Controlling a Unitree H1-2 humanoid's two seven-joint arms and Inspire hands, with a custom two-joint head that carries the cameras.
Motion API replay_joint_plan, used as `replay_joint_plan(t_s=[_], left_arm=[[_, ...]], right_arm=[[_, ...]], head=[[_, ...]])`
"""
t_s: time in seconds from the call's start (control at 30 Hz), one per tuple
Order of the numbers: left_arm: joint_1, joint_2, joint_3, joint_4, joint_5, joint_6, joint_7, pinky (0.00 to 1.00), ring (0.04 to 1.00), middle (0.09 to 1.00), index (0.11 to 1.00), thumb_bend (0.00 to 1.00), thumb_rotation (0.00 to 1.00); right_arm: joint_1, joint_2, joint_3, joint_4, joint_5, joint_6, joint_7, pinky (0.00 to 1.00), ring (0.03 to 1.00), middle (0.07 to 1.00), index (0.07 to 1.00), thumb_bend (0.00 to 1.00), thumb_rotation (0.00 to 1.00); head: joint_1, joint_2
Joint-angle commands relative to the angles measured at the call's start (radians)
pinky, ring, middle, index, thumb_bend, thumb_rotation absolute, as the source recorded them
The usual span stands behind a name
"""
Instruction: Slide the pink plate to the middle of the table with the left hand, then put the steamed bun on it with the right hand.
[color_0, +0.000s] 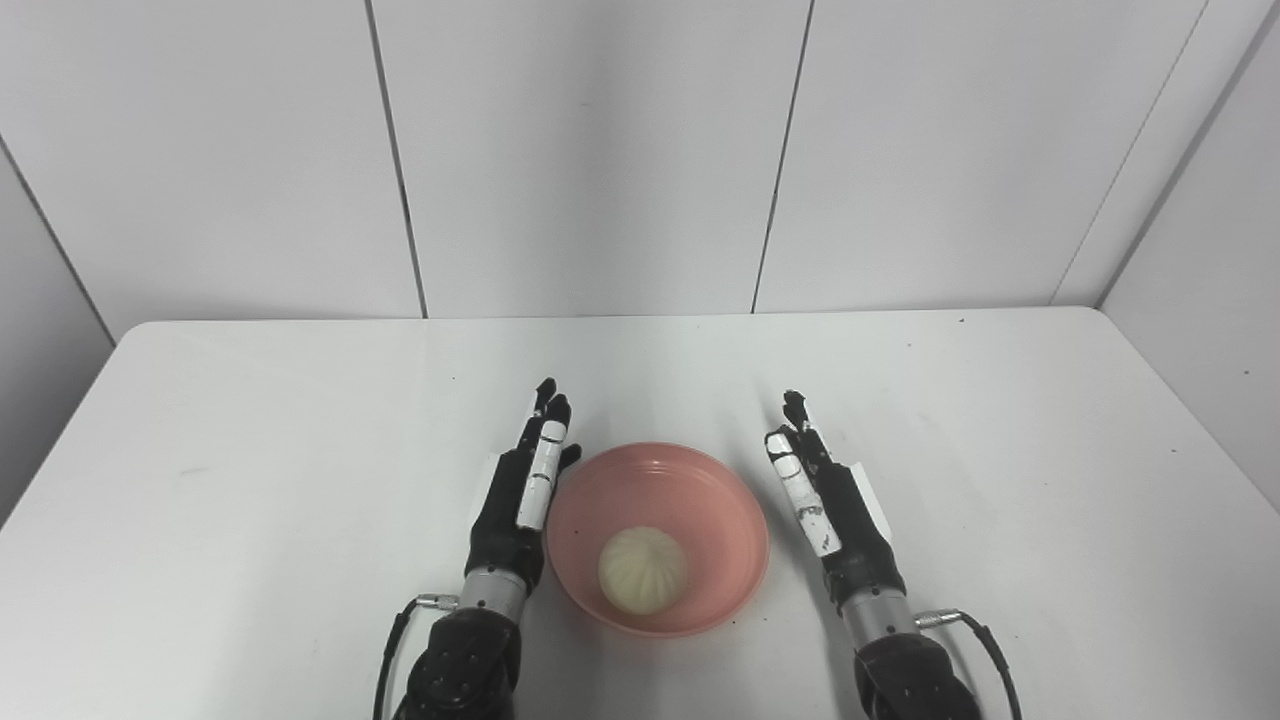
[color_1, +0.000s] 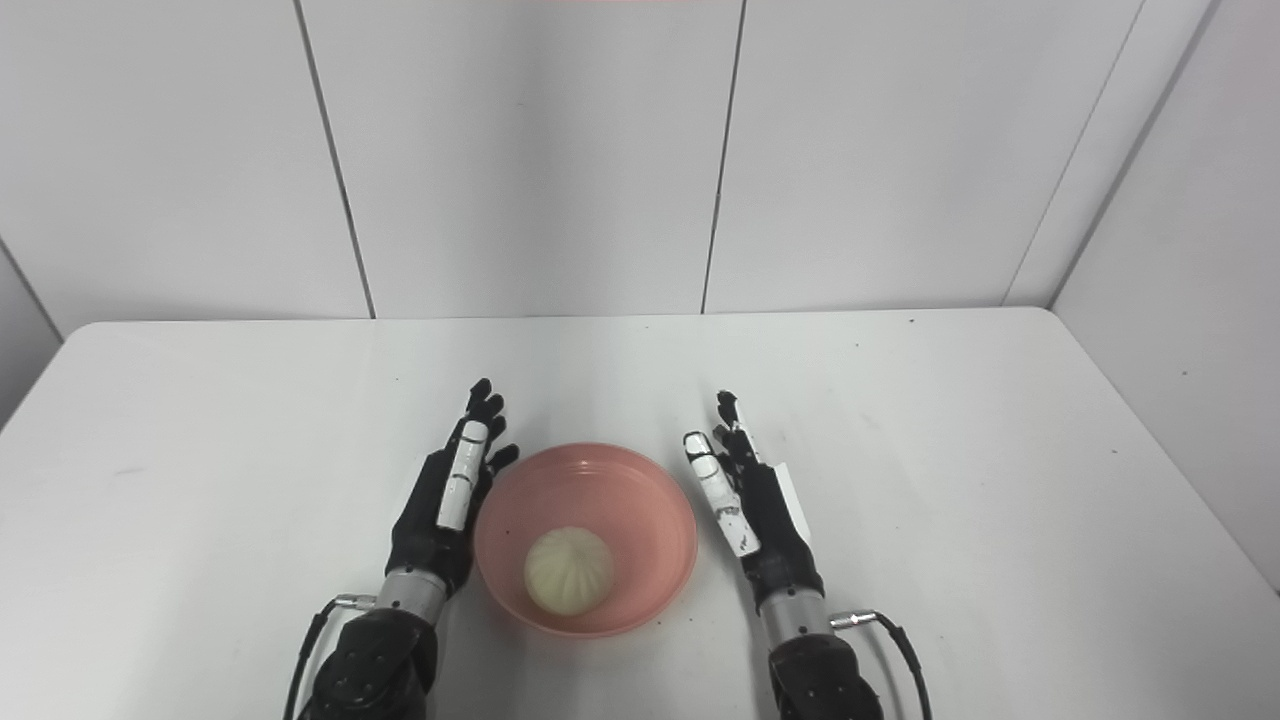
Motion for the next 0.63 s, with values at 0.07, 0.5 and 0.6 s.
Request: replay_joint_plan(t_s=[0.07, 0.5, 0.6], left_arm=[[-0.011, 0.002, -0.005, -0.025, 0.002, -0.005, -0.010, 1.00, 1.000, 1.000, 1.000, 0.59, 0.99], [-0.010, 0.000, -0.006, -0.029, 0.003, 0.010, -0.015, 1.00, 1.000, 1.000, 1.000, 0.64, 0.99], [-0.009, 0.001, -0.007, -0.028, 0.001, 0.010, -0.016, 1.00, 1.000, 1.000, 1.000, 0.64, 0.99]], right_arm=[[-0.026, 0.000, -0.001, -0.031, 0.008, 0.006, 0.002, 0.95, 0.961, 0.990, 0.980, 0.70, 1.00], [-0.027, -0.008, 0.002, -0.034, 0.016, 0.016, 0.003, 0.96, 0.967, 0.990, 0.980, 0.68, 1.00], [-0.027, -0.008, 0.004, -0.036, 0.016, 0.021, 0.003, 0.95, 0.962, 0.987, 0.978, 0.67, 1.00]], head=[[0.000, -0.002], [0.000, -0.001], [0.000, -0.001]])
